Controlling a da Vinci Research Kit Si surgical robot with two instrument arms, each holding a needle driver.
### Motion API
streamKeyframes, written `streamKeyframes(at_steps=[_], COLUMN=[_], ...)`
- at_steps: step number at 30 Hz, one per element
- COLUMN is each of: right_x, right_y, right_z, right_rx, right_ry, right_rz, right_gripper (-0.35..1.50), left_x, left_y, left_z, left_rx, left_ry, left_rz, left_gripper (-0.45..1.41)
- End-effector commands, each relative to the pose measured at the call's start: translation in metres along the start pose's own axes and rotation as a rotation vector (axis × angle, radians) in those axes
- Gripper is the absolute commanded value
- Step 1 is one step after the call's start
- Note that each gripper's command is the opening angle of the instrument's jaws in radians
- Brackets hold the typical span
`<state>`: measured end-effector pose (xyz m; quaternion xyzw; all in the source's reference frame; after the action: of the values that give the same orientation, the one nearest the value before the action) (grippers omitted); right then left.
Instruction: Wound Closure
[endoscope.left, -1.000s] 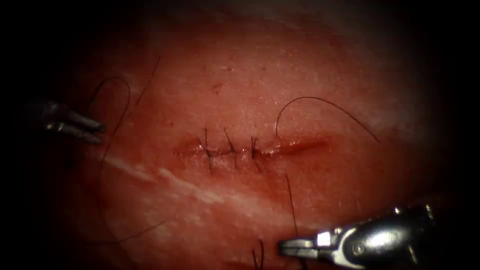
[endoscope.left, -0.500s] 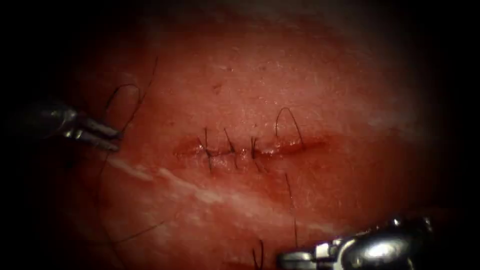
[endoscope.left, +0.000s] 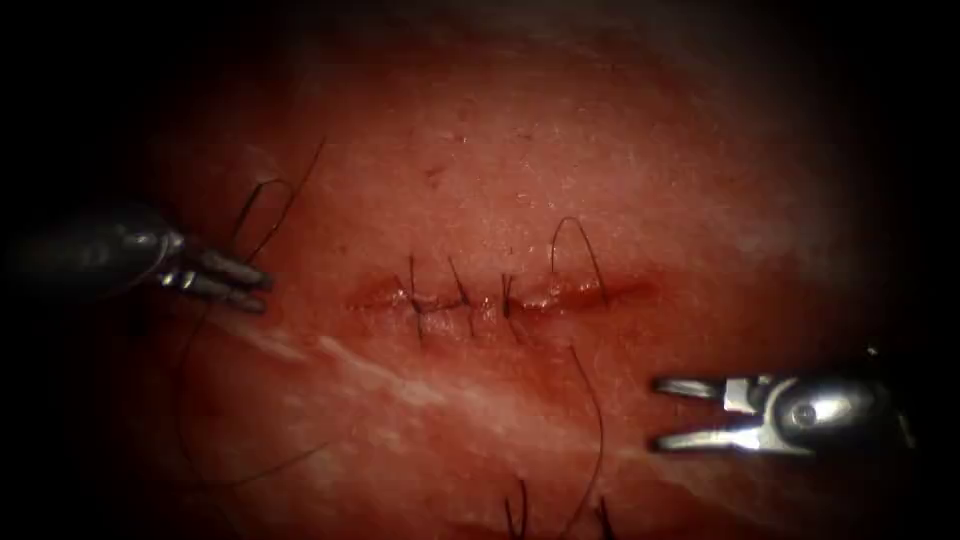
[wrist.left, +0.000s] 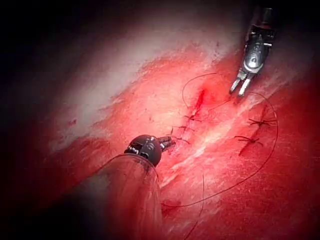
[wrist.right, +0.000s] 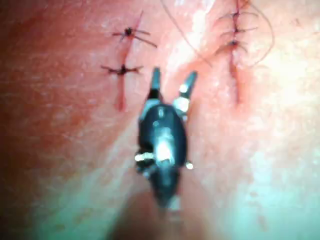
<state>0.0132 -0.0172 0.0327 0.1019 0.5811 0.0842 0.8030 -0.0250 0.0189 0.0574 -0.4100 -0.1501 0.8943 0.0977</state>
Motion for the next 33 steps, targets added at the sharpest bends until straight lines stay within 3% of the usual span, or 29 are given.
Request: streamKeyframes(at_steps=[1,7,18,25,33], right_x=[-0.0012,-0.0016,-0.002,-0.0049,-0.0085], right_y=[0.0001,0.0022,0.0037,0.0045,0.0035], right_z=[0.0011,0.0037,0.0077,0.009,0.0101], right_rx=[-0.021,-0.084,-0.131,-0.132,-0.115], right_ry=[0.014,0.035,0.04,0.013,-0.035], right_rz=[0.027,0.09,0.108,0.091,0.082], right_gripper=[-0.35,-0.35,-0.35,-0.35,-0.35], left_x=[-0.0002,-0.0001,-0.0001,0.0001,0.0013], left_y=[0.0001,0.0003,0.0004,0.0002,-0.0005], left_z=[0.0012,0.0019,0.0022,0.0028,0.0046], left_rx=[-0.003,-0.007,-0.005,-0.004,0.029], left_ry=[0.001,0.005,0.005,0.005,0.046], left_rz=[-0.001,0.0,0.0,-0.001,-0.016], left_gripper=[-0.45,-0.45,-0.45,-0.45,-0.45])
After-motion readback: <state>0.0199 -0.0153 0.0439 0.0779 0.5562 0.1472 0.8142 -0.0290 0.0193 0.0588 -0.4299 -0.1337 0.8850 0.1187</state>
